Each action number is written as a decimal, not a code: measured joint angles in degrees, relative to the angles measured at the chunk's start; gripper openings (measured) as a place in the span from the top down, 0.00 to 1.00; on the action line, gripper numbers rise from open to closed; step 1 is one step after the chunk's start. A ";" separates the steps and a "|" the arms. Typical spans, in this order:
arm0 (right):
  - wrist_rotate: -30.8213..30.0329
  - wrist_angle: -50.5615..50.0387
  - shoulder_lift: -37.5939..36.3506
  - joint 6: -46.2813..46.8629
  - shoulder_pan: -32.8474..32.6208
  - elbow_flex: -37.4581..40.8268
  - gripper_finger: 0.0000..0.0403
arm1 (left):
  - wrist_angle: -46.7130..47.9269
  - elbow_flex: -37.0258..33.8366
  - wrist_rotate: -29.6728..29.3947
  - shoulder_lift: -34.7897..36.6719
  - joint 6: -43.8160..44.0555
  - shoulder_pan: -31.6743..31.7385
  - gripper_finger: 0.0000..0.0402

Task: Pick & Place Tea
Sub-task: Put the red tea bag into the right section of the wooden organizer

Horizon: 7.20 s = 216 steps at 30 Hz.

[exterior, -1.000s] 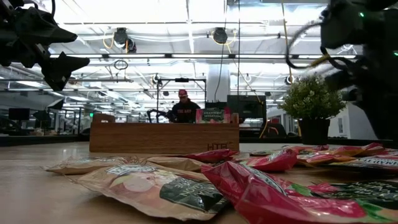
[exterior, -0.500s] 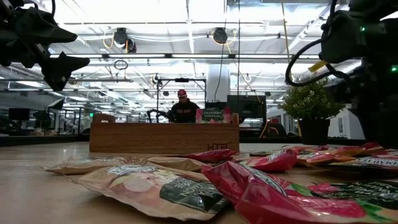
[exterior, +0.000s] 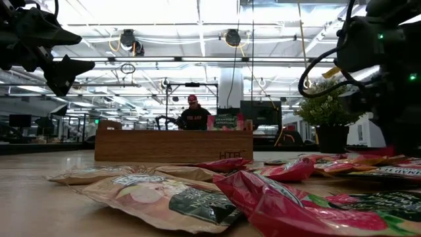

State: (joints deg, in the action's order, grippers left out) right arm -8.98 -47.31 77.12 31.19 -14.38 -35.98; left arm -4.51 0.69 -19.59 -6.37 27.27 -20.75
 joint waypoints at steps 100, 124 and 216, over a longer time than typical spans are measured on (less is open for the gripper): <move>-32.91 105.45 25.88 -89.06 14.32 -8.20 1.00 | 3.52 56.45 32.17 -74.99 10.04 38.75 0.38; -32.75 108.33 25.86 -91.96 14.28 -8.20 1.00 | 3.84 56.64 32.10 -77.77 9.53 38.62 0.96; -5.87 81.35 -2.95 -42.82 23.07 5.64 0.89 | 47.36 90.29 13.57 -108.41 -44.05 20.76 1.00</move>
State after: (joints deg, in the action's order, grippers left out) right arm -14.85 34.03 74.17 -11.63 8.69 -30.35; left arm 42.85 90.98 -6.02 -114.78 -16.78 0.01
